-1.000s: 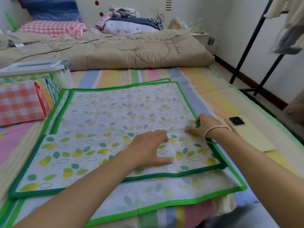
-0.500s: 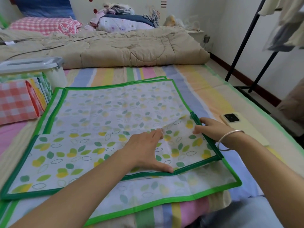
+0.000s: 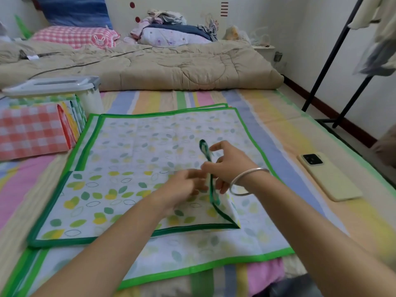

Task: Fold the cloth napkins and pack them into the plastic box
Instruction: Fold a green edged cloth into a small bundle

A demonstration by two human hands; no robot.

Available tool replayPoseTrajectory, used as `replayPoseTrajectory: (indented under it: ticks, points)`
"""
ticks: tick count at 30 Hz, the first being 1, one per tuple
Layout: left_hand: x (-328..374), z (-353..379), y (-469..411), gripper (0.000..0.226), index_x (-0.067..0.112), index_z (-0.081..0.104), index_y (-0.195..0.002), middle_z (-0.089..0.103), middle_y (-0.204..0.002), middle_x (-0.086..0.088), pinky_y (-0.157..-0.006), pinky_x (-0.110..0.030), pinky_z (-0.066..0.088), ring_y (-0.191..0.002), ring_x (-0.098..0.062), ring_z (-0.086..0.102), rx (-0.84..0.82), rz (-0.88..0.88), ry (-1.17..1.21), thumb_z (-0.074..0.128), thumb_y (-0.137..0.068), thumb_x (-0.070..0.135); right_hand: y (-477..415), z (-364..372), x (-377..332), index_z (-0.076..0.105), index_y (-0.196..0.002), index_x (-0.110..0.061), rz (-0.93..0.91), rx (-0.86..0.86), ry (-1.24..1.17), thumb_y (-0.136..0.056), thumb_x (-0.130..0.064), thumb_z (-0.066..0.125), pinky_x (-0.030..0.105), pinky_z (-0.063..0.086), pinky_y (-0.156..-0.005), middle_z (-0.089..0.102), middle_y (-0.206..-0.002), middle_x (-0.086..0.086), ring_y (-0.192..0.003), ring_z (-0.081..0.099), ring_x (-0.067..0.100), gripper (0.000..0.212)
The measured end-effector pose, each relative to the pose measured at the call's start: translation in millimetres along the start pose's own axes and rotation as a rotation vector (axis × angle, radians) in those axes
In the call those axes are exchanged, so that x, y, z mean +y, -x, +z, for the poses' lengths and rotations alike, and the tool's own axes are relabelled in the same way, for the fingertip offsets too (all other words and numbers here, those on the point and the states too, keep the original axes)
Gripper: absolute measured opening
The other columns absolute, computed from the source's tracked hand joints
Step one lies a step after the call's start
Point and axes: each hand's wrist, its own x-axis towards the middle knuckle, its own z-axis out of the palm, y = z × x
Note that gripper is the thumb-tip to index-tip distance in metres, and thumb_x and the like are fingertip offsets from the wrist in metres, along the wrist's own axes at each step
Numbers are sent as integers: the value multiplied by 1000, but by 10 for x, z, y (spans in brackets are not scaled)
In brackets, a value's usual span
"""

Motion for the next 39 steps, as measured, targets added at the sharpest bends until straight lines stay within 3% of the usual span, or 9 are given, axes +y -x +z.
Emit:
replayPoseTrajectory:
  ticks: [2, 6, 14, 19, 22, 25, 33, 36, 39]
  points:
    - [-40, -135, 77, 26, 11, 69, -116, 75, -106, -6, -69, -27, 58, -91, -17, 72, 162, -101, 312, 48, -101, 9, -49, 233, -44, 39, -130, -19, -44, 50, 224, -86, -38, 66, 33, 54, -58, 66, -93, 6, -63, 66, 20, 54]
    - [-229, -252, 277, 29, 15, 65, -111, 72, -102, 0, -50, -25, 52, -70, -14, 69, 376, -38, 194, 39, -103, 4, -151, 701, 34, 42, -126, -17, -73, 107, 506, -86, -39, 64, 31, 40, -59, 54, -85, 1, -79, 56, 24, 51]
    - [-523, -209, 450, 14, 25, 62, -110, 68, -107, 3, -50, -20, 47, -55, -5, 64, 388, 100, 112, 58, -100, 16, -226, 948, 239, 48, -125, -16, -106, 151, 575, -93, -53, 50, 33, 48, -72, 66, -101, 5, -93, 62, 24, 49]
    - [-575, -171, 454, 30, 35, 60, -113, 67, -106, 19, -65, -25, 52, -62, -6, 63, 360, 192, -88, 75, -86, 32, -264, 753, 327, 54, -131, -29, -152, 237, 579, -98, -36, 43, 33, 47, -81, 66, -107, -1, -99, 60, 19, 35]
    - [-577, -131, 467, 36, 39, 62, -114, 68, -97, 15, -65, -19, 48, -59, 1, 59, 370, 200, -231, 78, -83, 29, -335, 695, 468, 33, -148, -28, -264, 303, 757, -100, -35, 37, 37, 24, -111, 33, -153, 3, -142, 25, 24, 49]
    - [-578, -107, 477, 34, 37, 64, -112, 64, -93, 13, -67, -19, 48, -64, 1, 60, 393, 211, -294, 78, -83, 28, -394, 756, 551, 1, -156, -28, -206, 90, 711, -103, -47, 21, 40, -7, -121, -10, -163, 1, -149, -15, 20, 59]
    - [-539, -157, 532, 21, 30, 69, -108, 64, -72, 14, -70, -25, 55, -62, -7, 63, 347, 213, -295, 70, -90, 20, -436, 984, 773, -10, -154, -31, -212, 124, 813, -70, -65, -19, 41, -12, -120, -16, -162, 1, -148, -18, 20, 91]
    - [-533, -464, 553, 18, 29, 68, -113, 68, -92, 17, -74, -22, 54, -78, -2, 66, 385, 232, -447, 61, -97, 25, -437, 986, 774, -9, -154, -30, -215, 134, 831, -71, -65, -19, 42, -12, -120, -15, -162, 1, -149, -17, 21, 91]
    - [-669, -1009, 540, 43, 25, 58, -138, 57, -141, 7, -111, -33, 36, -133, -13, 48, 568, 410, -971, 40, -101, 38, -433, 986, 763, -9, -155, -27, -233, 141, 858, -74, -63, -18, 46, -9, -120, -17, -162, 2, -149, -17, 22, 90]
